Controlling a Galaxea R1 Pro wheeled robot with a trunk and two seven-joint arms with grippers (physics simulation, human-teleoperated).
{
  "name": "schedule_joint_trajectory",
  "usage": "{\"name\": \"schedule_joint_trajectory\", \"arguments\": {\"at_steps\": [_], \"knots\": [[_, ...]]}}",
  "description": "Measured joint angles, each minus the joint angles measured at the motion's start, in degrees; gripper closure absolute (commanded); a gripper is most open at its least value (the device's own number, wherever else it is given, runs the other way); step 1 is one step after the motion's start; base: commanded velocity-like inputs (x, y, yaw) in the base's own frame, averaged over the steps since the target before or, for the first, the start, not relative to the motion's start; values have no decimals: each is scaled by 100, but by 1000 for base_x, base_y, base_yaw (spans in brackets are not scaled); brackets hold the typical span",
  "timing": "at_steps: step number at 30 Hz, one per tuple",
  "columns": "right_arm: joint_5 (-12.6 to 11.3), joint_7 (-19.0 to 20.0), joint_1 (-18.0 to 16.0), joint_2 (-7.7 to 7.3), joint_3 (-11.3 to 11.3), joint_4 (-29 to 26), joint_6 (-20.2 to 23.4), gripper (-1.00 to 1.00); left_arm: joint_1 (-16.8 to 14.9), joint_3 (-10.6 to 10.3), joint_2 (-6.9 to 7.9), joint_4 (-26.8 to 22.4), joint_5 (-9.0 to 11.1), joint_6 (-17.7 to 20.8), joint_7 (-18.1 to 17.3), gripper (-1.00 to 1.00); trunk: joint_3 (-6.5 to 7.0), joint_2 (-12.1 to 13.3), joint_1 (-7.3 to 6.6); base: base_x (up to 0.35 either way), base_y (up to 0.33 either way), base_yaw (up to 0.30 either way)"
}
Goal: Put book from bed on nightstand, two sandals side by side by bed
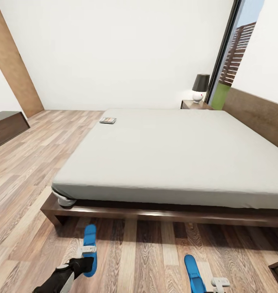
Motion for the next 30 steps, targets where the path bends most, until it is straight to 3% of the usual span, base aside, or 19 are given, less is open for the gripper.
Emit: {"name": "schedule_joint_trajectory", "arguments": {"at_steps": [2,5,7,9,12,15,16,18,22,27,29,30], "knots": [[1,0,3,0,1,0,0,100,-35,-3,1,-24,-264,206,116,100,0,0,0,0,0,0],[1,0,4,0,1,0,0,100,-117,-4,6,-31,-983,566,390,100,0,0,0,0,0,0],[1,3,5,0,0,0,0,100,-128,-2,67,-27,-1180,607,437,100,0,0,0,0,0,0],[1,7,5,0,1,0,0,100,-134,3,252,-12,-1299,615,442,100,0,0,0,0,0,0],[0,8,6,0,0,0,0,100,-135,-3,512,10,-1302,594,239,100,0,0,0,0,0,0],[0,18,4,0,-1,0,4,100,-135,-6,637,1,-1289,579,-425,100,0,0,0,0,0,0],[-7,22,3,0,-1,0,6,100,-135,-9,654,2,-1284,560,-699,100,0,0,0,0,0,0],[-86,24,2,0,-5,0,7,100,-135,-17,645,4,-1295,493,-884,100,0,0,0,0,0,0],[-560,26,4,-2,-10,-2,13,100,-135,-16,636,11,-1287,418,-997,100,0,0,0,0,0,0],[-682,39,3,-32,0,-7,25,100,-134,-15,634,13,-1277,405,-1014,100,-17,-39,21,0,0,0],[-714,56,2,-292,-22,-7,75,100,-134,-20,632,17,-1274,405,-1015,100,-54,-119,65,0,0,0],[-681,201,5,-609,11,-11,142,100,-134,-23,598,20,-1271,402,-1015,100,-71,-159,87,0,0,0]]}}
